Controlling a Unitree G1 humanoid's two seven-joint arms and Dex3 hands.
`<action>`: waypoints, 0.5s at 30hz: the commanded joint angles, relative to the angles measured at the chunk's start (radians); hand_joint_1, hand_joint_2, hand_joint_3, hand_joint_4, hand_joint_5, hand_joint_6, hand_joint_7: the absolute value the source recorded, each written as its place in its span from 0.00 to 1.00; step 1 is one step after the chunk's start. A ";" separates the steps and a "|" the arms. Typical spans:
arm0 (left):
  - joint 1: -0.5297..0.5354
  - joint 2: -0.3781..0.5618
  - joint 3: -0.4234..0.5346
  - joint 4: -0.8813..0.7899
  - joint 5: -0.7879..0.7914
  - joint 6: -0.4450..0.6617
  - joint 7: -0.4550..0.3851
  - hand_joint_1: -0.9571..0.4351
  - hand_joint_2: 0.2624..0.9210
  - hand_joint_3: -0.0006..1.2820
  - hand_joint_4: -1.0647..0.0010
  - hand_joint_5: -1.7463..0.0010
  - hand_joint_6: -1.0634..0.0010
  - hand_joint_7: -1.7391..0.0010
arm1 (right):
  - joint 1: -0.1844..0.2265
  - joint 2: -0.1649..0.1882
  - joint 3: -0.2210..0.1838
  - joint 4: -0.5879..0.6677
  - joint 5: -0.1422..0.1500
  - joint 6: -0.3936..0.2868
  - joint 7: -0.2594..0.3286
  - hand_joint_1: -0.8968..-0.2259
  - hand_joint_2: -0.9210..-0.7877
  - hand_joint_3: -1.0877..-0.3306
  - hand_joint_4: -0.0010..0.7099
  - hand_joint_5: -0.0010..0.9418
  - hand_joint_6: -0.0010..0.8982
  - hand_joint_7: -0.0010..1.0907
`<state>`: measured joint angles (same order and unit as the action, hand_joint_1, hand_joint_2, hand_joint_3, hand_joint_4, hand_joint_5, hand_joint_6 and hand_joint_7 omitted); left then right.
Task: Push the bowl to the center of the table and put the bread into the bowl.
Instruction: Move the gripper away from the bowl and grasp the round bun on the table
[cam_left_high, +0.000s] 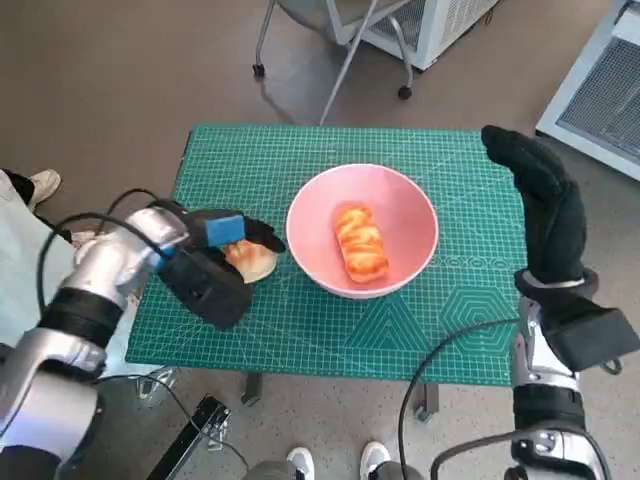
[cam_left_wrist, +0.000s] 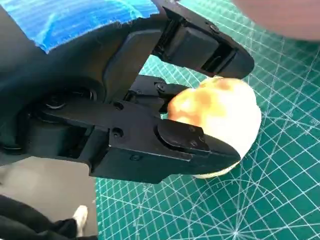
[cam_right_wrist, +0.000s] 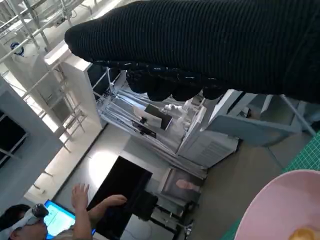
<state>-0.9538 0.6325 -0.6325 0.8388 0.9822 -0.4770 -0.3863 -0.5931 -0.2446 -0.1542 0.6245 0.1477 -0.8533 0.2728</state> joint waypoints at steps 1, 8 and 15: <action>-0.004 -0.008 -0.048 0.038 0.052 0.021 0.049 0.62 1.00 0.12 0.39 0.95 0.42 0.61 | 0.025 -0.006 -0.003 0.004 -0.018 0.002 -0.010 0.46 0.00 0.37 0.54 0.00 0.05 0.67; -0.019 0.023 -0.040 0.041 0.042 0.018 0.102 0.67 1.00 0.16 0.51 0.34 0.51 0.24 | 0.030 -0.008 -0.005 -0.010 -0.024 0.007 -0.014 0.47 0.00 0.37 0.54 0.00 0.05 0.67; -0.038 0.067 0.060 -0.021 -0.078 0.015 0.035 0.69 1.00 0.10 0.48 0.30 0.42 0.28 | 0.027 -0.009 -0.002 -0.008 -0.029 0.011 -0.019 0.47 0.00 0.37 0.54 0.01 0.05 0.67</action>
<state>-0.9645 0.6563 -0.6270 0.8517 0.9631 -0.4594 -0.3242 -0.5874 -0.2525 -0.1551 0.6112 0.1302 -0.8557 0.2613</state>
